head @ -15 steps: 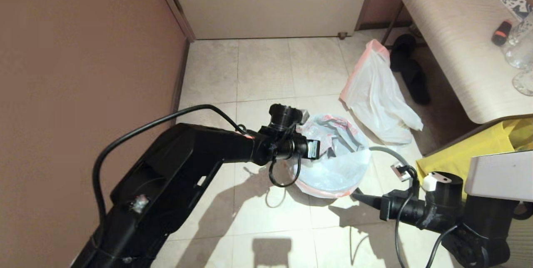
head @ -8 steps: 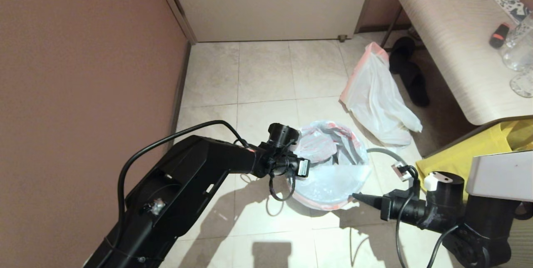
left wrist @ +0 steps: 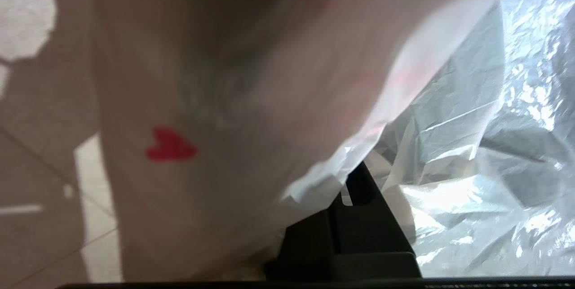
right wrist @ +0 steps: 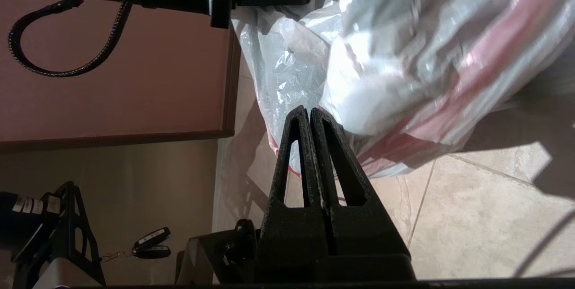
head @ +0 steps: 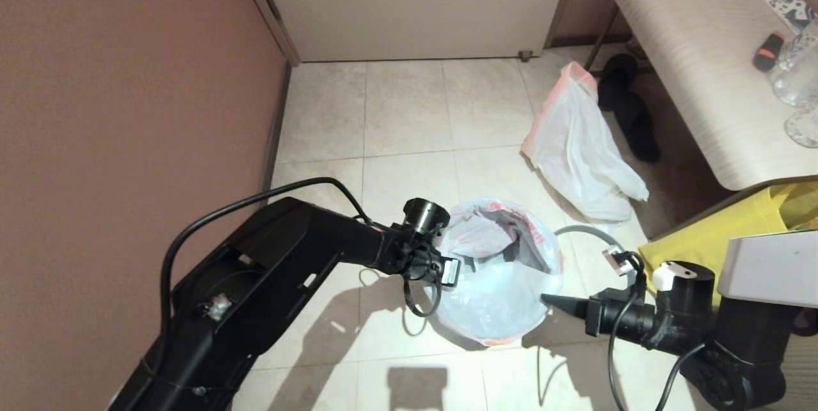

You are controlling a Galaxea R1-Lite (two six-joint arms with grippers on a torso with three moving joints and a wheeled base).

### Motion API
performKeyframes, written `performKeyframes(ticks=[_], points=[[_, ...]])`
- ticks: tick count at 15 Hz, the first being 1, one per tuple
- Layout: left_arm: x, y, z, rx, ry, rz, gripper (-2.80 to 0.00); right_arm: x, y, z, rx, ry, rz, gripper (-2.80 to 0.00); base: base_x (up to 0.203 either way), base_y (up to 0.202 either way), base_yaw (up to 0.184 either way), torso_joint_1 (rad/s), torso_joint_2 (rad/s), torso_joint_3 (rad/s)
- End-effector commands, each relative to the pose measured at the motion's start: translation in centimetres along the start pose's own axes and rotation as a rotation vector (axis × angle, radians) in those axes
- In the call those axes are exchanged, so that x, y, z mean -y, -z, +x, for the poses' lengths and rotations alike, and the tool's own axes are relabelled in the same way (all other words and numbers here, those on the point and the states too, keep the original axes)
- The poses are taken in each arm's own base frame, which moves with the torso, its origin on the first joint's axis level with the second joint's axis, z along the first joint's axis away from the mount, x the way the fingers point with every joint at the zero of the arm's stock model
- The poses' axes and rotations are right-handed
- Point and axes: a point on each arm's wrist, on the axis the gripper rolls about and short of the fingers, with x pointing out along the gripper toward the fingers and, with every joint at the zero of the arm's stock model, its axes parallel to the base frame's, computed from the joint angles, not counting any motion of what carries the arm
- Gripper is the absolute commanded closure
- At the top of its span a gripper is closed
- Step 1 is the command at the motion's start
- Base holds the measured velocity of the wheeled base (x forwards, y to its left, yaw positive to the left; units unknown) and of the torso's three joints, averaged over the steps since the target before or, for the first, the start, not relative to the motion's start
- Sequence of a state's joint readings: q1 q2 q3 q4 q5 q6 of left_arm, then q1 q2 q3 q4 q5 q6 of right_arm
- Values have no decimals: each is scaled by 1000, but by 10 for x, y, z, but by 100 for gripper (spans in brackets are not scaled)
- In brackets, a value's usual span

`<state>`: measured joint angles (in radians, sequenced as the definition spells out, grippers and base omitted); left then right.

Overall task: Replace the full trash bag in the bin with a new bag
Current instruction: Put the new garbage bag on the trash can

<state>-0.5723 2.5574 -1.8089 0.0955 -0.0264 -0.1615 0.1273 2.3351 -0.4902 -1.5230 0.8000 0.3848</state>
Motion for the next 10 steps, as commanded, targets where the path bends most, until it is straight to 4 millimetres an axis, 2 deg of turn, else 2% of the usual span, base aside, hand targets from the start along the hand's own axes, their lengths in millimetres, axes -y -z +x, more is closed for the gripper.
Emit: performKeyframes(ticks=[1, 4, 6, 10], points=[[-7, -11, -24, 28, -10, -13, 0, 0, -6, -1, 36, -12, -31, 0, 0, 0, 0, 0, 0, 0], [-28, -3, -34, -6, -47, -43, 0, -7, -16, -19, 33, -76, -22, 0, 0, 0, 0, 0, 0, 0], [-30, -3, -38, 1, -72, -49, 0, -12, -22, -32, 33, -114, -31, 0, 0, 0, 0, 0, 0, 0], [-32, -19, -74, 59, -75, -54, 0, 4, -26, -33, 55, -92, 2, 0, 0, 0, 0, 0, 0, 0]])
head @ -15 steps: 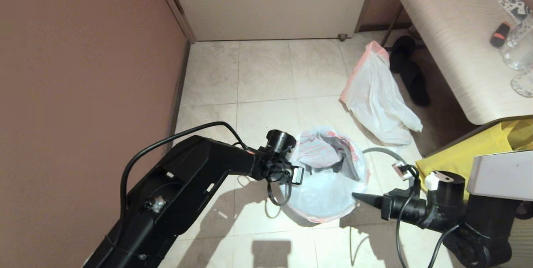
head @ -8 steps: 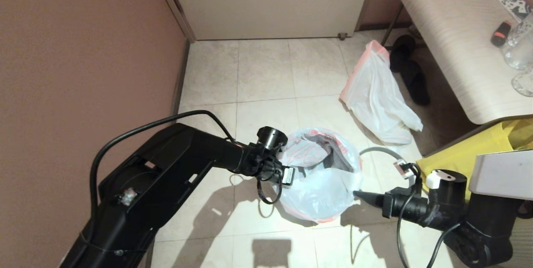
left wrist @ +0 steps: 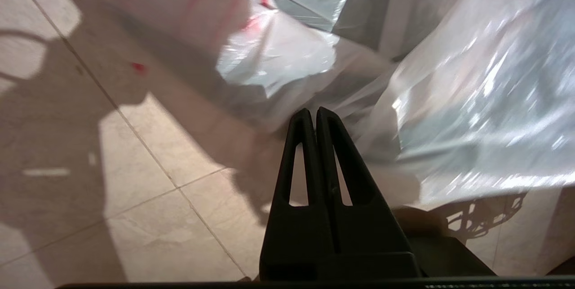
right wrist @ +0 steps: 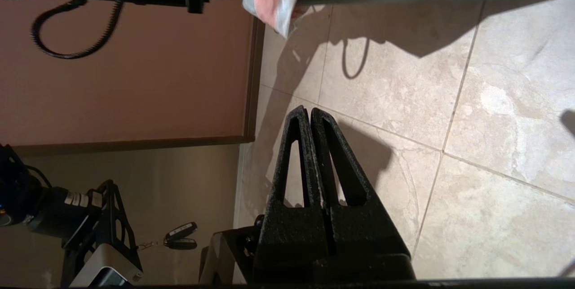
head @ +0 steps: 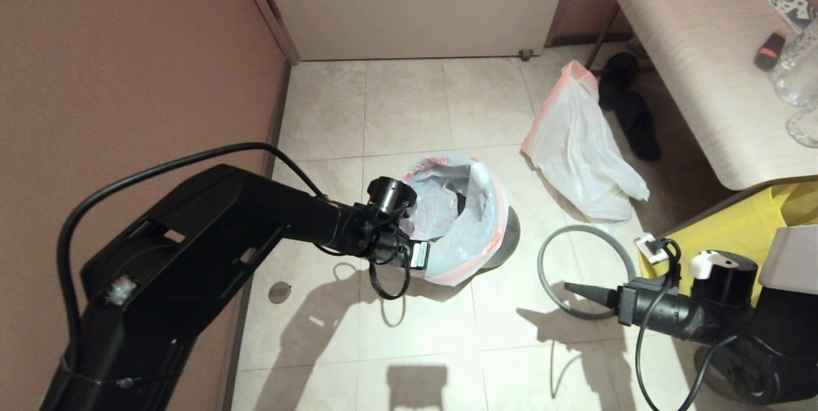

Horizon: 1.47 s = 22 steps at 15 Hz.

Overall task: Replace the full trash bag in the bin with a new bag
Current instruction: Put the new garbage bag on the trash can

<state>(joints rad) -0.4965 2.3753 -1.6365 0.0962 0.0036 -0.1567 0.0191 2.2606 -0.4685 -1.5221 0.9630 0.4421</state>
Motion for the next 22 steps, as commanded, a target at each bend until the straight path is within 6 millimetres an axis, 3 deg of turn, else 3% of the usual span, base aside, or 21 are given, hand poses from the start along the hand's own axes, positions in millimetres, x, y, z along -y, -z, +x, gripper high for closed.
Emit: performKeyframes(ticks=[1, 4, 8, 10, 11, 16, 19, 20, 22], points=[[0, -12, -24, 48, 5, 1, 0, 2, -4, 1, 25, -15, -35, 0, 0, 0, 0, 0, 0, 0], [-1, -20, -23, 74, 4, 42, 0, 4, -4, 3, 23, -16, -32, 0, 0, 0, 0, 0, 0, 0], [2, -42, 7, 124, 9, 58, 0, 5, -4, 3, 25, -13, -30, 0, 0, 0, 0, 0, 0, 0], [6, -40, 26, 138, 19, 91, 0, 7, -8, 3, 36, -13, -12, 0, 0, 0, 0, 0, 0, 0], [11, -37, 24, 133, 27, 85, 0, 8, -10, 4, 43, -12, -3, 0, 0, 0, 0, 0, 0, 0], [49, -28, -24, 170, 88, -155, 0, 6, -45, 14, 192, 98, 62, 0, 0, 0, 0, 0, 0, 0], [70, -37, -84, 285, 138, -225, 0, -9, -68, 20, 152, 361, 22, 0, 0, 0, 0, 0, 0, 0], [70, -37, -107, 311, 150, -232, 0, -15, -81, 31, 164, 501, -57, 0, 0, 0, 0, 0, 0, 0], [67, -34, -146, 370, 171, -243, 0, -28, -122, 65, 208, 617, -166, 0, 0, 0, 0, 0, 0, 0]])
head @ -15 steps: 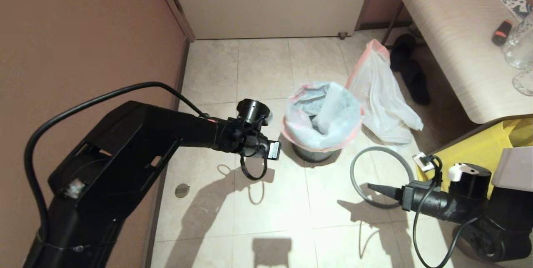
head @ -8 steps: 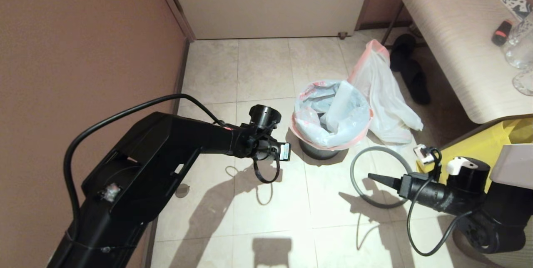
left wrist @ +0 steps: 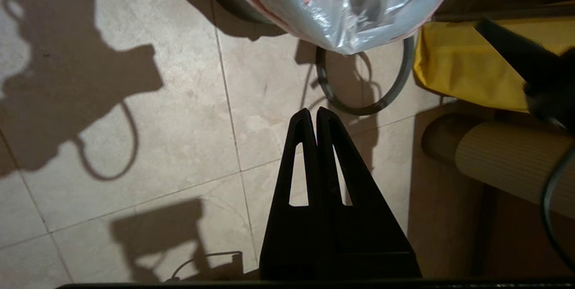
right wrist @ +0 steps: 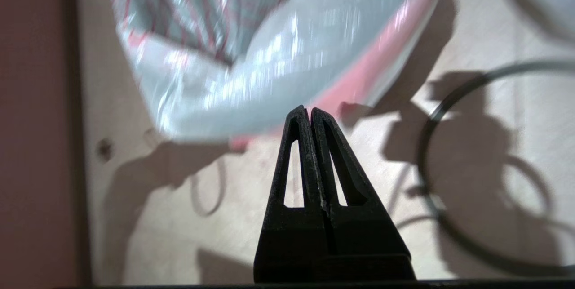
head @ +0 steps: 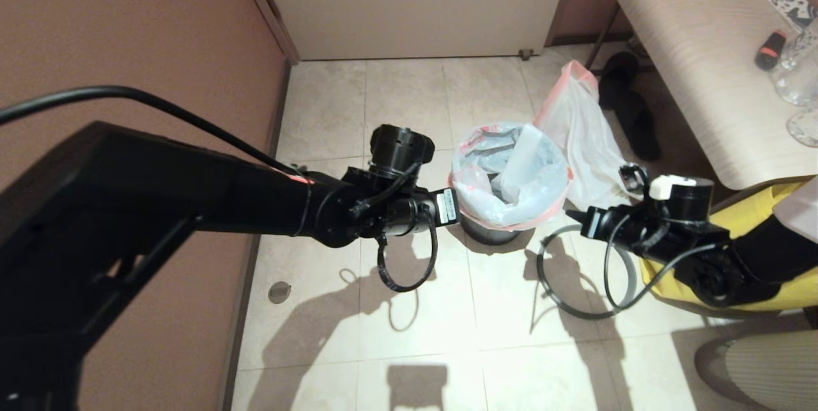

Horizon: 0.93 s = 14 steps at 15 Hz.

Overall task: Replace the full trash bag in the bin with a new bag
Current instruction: Put the new garbage bag on the trash can

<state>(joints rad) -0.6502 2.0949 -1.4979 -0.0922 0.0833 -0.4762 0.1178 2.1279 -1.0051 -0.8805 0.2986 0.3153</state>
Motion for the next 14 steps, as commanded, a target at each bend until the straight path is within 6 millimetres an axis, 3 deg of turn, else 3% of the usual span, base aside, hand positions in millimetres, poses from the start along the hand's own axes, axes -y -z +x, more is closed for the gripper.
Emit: performKeyframes(ticks=[1, 3, 4, 5, 7, 9, 11, 14], points=[[7, -24, -54, 98, 50, -13, 0, -25, -33, 23, -3, 152, -57, 0, 0, 0, 0, 0, 0, 0], [6, -33, -82, 163, 75, -20, 0, -42, -54, 50, 1, 349, -135, 0, 0, 0, 0, 0, 0, 0], [6, -33, -83, 174, 66, -12, 0, -50, -56, 55, -39, 496, -224, -35, 0, 0, 0, 0, 0, 0], [5, -30, -75, 175, 31, 3, 0, -56, -58, 52, -97, 574, -283, -280, 0, 0, 0, 0, 0, 0], [8, -21, -51, 159, -39, 19, 0, -67, -74, 43, -154, 637, -261, -280, 0, 0, 0, 0, 0, 0], [20, -28, -39, 200, -75, 20, 0, -74, -79, 38, -270, 707, -193, -280, 0, 0, 0, 0, 0, 0], [24, -26, -29, 217, -190, 30, 0, -78, -67, 48, -296, 720, -161, -280, 0, 0, 0, 0, 0, 0], [22, -25, -25, 216, -198, 28, 0, -79, -39, 78, -267, 689, -146, -280, 0, 0, 0, 0, 0, 0]])
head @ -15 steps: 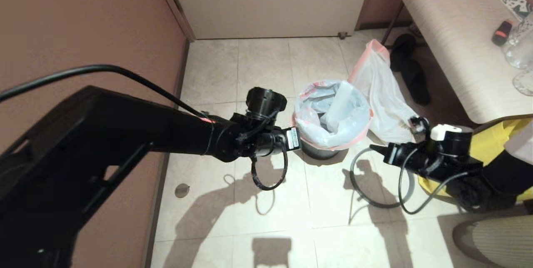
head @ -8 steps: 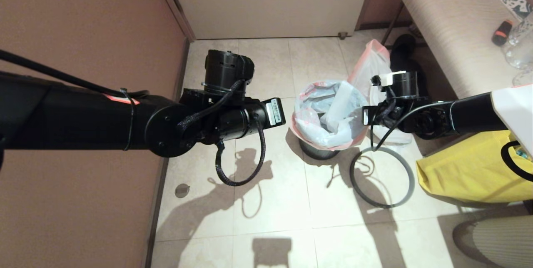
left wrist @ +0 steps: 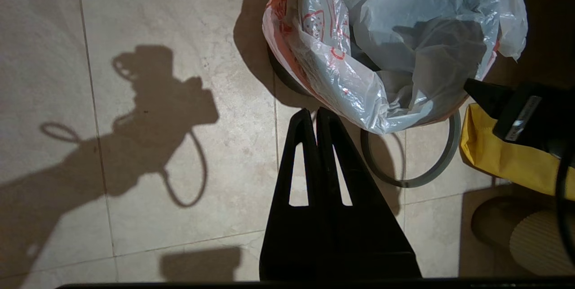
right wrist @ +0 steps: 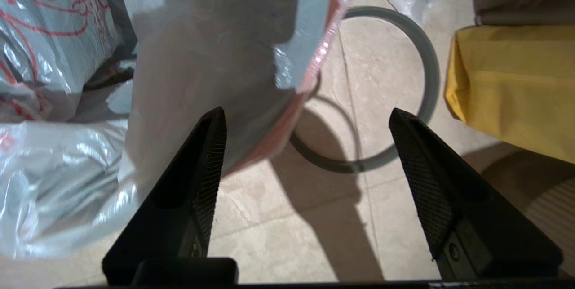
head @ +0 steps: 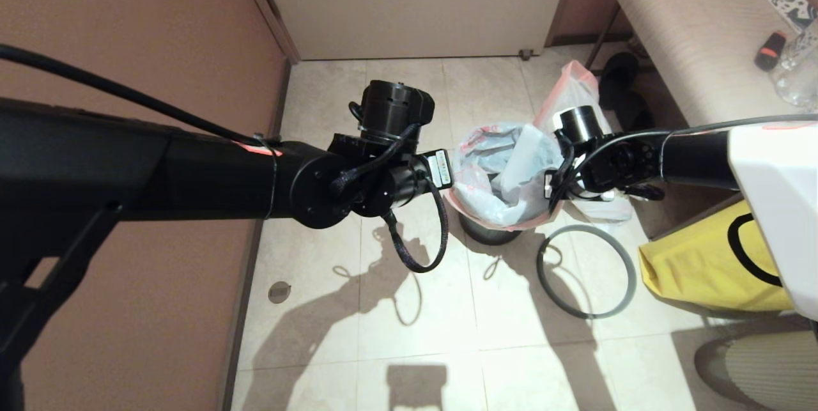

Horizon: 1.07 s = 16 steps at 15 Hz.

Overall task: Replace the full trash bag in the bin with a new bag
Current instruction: Put the new garbage bag on the trash can

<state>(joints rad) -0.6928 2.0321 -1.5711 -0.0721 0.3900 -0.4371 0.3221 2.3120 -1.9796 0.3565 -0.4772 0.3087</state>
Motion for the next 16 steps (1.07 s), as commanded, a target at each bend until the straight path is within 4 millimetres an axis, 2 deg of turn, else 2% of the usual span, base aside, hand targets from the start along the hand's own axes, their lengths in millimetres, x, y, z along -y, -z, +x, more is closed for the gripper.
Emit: performKeyframes(ticks=[1, 4, 9, 12, 15, 16], points=[[-1, 3, 5, -5, -9, -1, 0, -14, 20, 30, -6, -3, -4, -280, 0, 0, 0, 0, 0, 0], [-3, -7, -4, 15, -3, -14, 0, -22, 44, 60, -39, 1, -22, -280, 0, 0, 0, 0, 0, 0], [-8, -20, -15, 45, 2, -29, 0, -31, 49, 81, 63, -40, 53, -280, 0, 0, 0, 0, 0, 0], [-8, -17, -12, 37, 0, -25, 0, -31, 46, 78, 62, -76, 90, -280, 0, 0, 0, 0, 0, 0], [-7, -16, -12, 34, 2, -24, 0, -18, 23, 56, 95, -77, 114, -280, 0, 0, 0, 0, 0, 0], [-7, -15, -11, 31, 3, -22, 0, -16, 22, 57, 94, -75, 116, -280, 0, 0, 0, 0, 0, 0]])
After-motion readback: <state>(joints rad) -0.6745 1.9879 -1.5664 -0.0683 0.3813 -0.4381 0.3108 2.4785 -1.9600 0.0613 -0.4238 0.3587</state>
